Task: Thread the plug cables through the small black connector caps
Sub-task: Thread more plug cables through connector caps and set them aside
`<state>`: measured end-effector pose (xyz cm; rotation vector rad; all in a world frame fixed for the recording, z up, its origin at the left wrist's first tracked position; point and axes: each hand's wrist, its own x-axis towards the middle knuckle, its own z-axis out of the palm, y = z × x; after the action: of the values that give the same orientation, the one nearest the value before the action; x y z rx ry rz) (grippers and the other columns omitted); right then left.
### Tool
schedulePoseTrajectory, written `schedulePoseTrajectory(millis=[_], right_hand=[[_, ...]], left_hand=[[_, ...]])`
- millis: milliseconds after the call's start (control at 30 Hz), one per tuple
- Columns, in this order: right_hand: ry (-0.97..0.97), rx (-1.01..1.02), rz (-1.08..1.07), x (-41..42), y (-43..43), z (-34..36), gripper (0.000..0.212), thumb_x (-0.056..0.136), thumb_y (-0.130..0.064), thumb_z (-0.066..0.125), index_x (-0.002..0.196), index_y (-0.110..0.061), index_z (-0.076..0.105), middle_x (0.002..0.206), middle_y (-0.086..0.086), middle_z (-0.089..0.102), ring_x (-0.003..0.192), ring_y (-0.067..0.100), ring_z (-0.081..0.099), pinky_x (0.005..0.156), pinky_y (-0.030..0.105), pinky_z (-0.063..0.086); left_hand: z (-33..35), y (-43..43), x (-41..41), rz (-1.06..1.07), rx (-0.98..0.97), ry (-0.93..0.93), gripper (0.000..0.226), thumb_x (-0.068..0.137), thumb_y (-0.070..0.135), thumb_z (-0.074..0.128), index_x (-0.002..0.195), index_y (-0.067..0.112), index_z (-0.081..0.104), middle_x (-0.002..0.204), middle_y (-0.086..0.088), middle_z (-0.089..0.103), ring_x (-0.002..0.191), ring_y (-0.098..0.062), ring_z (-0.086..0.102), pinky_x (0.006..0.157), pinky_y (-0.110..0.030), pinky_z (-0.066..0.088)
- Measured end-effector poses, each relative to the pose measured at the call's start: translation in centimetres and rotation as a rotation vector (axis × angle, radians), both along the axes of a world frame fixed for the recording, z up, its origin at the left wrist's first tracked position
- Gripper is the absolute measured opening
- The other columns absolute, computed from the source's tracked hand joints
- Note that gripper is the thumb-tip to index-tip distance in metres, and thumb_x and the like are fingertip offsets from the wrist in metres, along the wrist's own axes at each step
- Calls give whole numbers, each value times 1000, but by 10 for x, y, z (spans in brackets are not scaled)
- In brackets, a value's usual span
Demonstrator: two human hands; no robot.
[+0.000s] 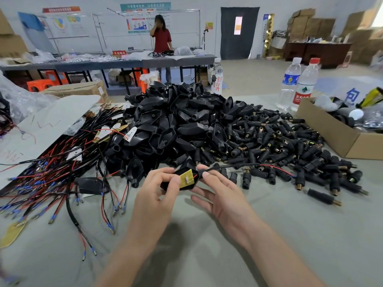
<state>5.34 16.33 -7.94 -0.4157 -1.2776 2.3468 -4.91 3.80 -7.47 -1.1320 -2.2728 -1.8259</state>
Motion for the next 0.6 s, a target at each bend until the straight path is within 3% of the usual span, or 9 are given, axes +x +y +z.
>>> schedulePoseTrajectory(millis=[67,133,200,367,467,600], right_hand=[[25,-22,3,0,0,0,22,98,-26,61,117,-25,72,118,4,74,101,20,72,78,29,58],[34,-24,8,0,0,0,23,97,-27,62,118,-25,72,119,5,73,102,21,71,78,29,58],[35,-20,13,0,1,0,22,97,-27,62,116,-26,72,119,5,73,104,22,71,79,29,58],[23,14,17,0,0,0,22,99,-27,60,117,-27,72,118,5,73,104,21,71,80,30,58],[25,22,22,1,0,1,23,99,-29,60,118,-27,72,119,5,73,103,21,70,82,32,58],[24,-15,9,0,0,1,23,99,-27,60,118,-23,72,117,6,73,99,22,71,80,34,59]], left_hand=[[2,1,1,-61,77,-253,17,96,21,63,84,29,73,104,16,71,79,-3,68,72,-10,50],[2,0,1,-94,125,-370,15,96,21,63,85,24,72,97,8,74,79,-9,69,74,-20,57],[1,0,1,-98,154,-395,14,96,19,64,85,23,70,91,3,74,79,-10,69,72,-27,59],[3,0,0,-99,212,-445,7,97,12,62,100,13,56,91,-3,74,78,-15,67,66,-26,59],[5,-1,-1,-134,195,-474,12,98,12,60,109,15,60,99,-5,74,84,-17,69,68,-29,61],[5,0,0,-170,159,-461,12,98,10,59,107,14,67,99,-3,75,79,-14,70,69,-24,59]])
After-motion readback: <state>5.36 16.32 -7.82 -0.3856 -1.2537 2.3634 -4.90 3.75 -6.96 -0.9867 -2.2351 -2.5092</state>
